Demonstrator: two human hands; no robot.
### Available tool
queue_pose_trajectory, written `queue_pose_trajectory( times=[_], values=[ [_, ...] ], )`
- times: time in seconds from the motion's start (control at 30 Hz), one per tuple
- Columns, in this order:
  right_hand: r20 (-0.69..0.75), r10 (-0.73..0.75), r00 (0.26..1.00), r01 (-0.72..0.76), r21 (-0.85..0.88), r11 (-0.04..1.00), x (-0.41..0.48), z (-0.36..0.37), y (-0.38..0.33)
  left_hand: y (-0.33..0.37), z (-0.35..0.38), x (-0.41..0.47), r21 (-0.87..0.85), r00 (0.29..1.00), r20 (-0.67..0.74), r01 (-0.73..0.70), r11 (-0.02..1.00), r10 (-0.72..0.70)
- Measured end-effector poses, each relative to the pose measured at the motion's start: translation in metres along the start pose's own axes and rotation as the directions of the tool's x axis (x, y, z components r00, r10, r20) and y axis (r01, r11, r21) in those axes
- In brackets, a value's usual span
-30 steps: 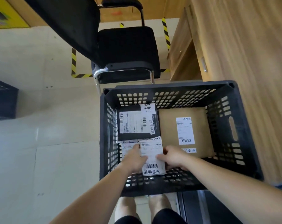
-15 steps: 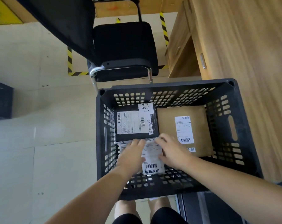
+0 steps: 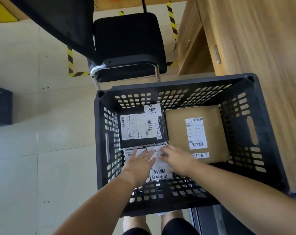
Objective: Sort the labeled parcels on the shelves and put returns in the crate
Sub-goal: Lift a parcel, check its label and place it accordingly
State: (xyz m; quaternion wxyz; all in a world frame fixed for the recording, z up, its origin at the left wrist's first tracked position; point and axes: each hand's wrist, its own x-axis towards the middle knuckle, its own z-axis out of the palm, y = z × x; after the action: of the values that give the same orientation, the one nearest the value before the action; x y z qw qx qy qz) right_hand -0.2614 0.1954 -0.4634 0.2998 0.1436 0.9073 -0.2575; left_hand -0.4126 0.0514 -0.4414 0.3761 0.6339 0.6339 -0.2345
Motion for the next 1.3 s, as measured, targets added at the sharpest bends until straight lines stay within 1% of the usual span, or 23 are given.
queue_pose_trajectory(
  times=[0.07,0.17,0.23,0.33,0.47,0.57,0.67,0.77,0.83,0.9,0.97,1.03,1.13,1.2,1.3],
  values=[
    [0.003,-0.006,1.0,0.006,-0.02,1.0,0.001,0.001,0.0,-0.001,0.0,-0.001,-0.012,1.0,0.004,-0.003,1.0,0.003],
    [0.064,0.017,0.998,-0.017,-0.006,1.0,-0.004,-0.003,0.0,0.001,-0.006,-0.005,-0.041,1.0,-0.005,0.003,0.999,-0.003],
    [0.093,0.009,0.996,-0.002,-0.082,0.997,-0.012,-0.013,-0.005,0.003,-0.013,-0.011,-0.086,1.0,-0.022,0.016,0.996,-0.018],
    [0.054,0.014,0.998,-0.008,-0.112,0.994,-0.03,-0.032,-0.015,0.006,-0.023,-0.024,-0.154,0.998,-0.051,0.033,0.988,-0.042],
    [-0.075,0.078,0.994,-0.079,-0.012,0.997,-0.063,-0.069,-0.027,0.008,-0.054,-0.049,-0.195,0.99,-0.106,0.072,0.978,-0.094],
    [-0.188,0.117,0.975,-0.115,0.023,0.993,-0.092,-0.112,-0.038,0.009,-0.095,-0.073,-0.225,0.968,-0.213,0.084,0.971,-0.133],
    [-0.32,0.168,0.932,-0.156,0.063,0.986,-0.116,-0.164,-0.047,0.011,-0.149,-0.102,-0.259,0.924,-0.346,0.076,0.963,-0.166],
    [-0.431,0.185,0.883,-0.175,0.063,0.983,-0.14,-0.219,-0.054,0.014,-0.21,-0.13,-0.258,0.856,-0.479,0.075,0.963,-0.195],
    [-0.509,0.19,0.839,-0.176,0.077,0.981,-0.158,-0.255,-0.057,0.017,-0.253,-0.15,-0.27,0.792,-0.572,0.065,0.961,-0.215],
    [-0.587,0.207,0.783,-0.186,0.098,0.978,-0.176,-0.285,-0.058,0.023,-0.291,-0.171,-0.254,0.73,-0.653,0.04,0.966,-0.202],
    [-0.644,0.236,0.728,-0.219,0.107,0.97,-0.195,-0.309,-0.06,0.031,-0.322,-0.191,-0.209,0.685,-0.709,0.024,0.978,-0.168],
    [-0.694,0.283,0.662,-0.272,0.129,0.953,-0.219,-0.324,-0.064,0.042,-0.347,-0.207,-0.145,0.657,-0.745,0.005,0.989,-0.113],
    [-0.722,0.405,0.561,-0.362,0.225,0.904,-0.266,-0.333,-0.075,0.064,-0.376,-0.222,-0.034,0.633,-0.774,-0.059,0.998,0.011],
    [-0.742,0.487,0.46,-0.455,0.274,0.847,-0.3,-0.328,-0.08,0.084,-0.391,-0.227,0.06,0.624,-0.77,-0.139,0.988,0.135],
    [-0.735,0.611,0.293,-0.539,0.401,0.741,-0.356,-0.307,-0.094,0.12,-0.407,-0.227,0.195,0.578,-0.753,-0.259,0.946,0.314]
  ],
)
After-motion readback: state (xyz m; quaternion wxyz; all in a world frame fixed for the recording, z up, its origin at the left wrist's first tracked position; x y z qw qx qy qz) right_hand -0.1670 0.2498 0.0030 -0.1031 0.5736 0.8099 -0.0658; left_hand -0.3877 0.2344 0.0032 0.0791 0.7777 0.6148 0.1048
